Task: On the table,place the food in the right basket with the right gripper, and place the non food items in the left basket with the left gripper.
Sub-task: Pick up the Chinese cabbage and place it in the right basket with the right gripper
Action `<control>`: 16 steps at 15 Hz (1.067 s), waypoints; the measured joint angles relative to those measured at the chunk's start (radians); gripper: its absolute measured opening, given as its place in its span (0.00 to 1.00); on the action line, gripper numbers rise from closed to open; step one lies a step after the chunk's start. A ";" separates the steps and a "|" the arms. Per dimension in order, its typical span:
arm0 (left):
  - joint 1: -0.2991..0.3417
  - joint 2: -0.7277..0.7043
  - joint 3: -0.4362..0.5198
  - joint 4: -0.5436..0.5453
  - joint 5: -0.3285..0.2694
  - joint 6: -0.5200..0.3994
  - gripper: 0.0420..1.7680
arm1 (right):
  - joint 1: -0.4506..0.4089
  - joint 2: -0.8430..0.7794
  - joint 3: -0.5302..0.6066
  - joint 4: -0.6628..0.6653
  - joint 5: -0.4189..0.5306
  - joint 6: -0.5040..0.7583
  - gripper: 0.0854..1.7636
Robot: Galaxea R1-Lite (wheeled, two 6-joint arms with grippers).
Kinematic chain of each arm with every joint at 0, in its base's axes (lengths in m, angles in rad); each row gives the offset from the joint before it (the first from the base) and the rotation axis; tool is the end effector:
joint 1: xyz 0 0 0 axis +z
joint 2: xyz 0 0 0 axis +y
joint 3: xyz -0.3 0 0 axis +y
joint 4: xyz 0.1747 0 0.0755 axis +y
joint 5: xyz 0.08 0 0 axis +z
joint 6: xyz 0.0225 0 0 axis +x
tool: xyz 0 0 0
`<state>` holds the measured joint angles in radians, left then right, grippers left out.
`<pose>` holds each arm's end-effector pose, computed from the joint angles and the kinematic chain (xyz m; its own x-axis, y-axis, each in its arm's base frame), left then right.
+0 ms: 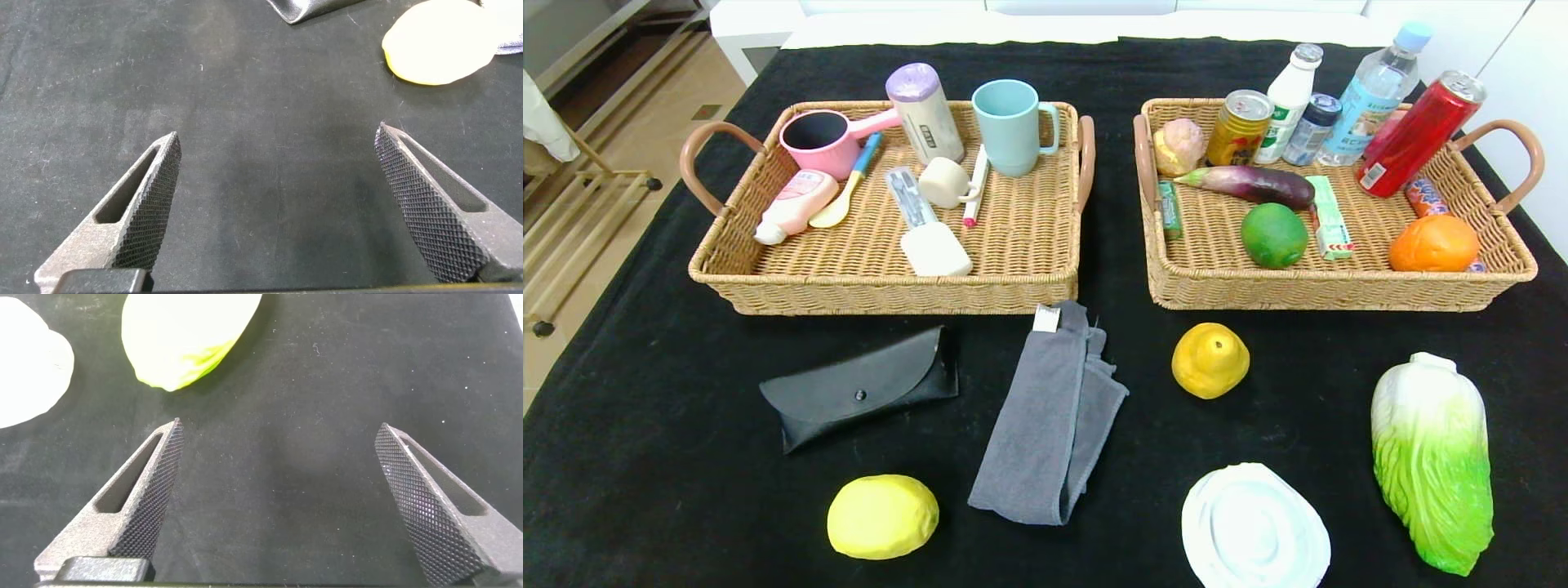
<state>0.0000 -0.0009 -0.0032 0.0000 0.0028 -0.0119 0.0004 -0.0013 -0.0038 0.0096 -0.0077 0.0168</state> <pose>-0.0231 0.0001 0.0764 1.0000 0.0028 0.0041 -0.0028 0.9999 -0.0119 -0.0232 -0.0002 0.0755 1.0000 -0.0073 -0.0045 0.0074 0.9998 0.0168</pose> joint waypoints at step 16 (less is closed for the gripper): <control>-0.011 0.134 -0.214 -0.081 -0.292 -0.085 0.97 | 0.006 0.113 -0.292 0.049 0.172 0.073 0.97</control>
<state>-0.0111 0.1332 -0.2172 -0.0809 -0.2891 -0.0970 0.0066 0.1119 -0.2962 0.0589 0.1645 0.0894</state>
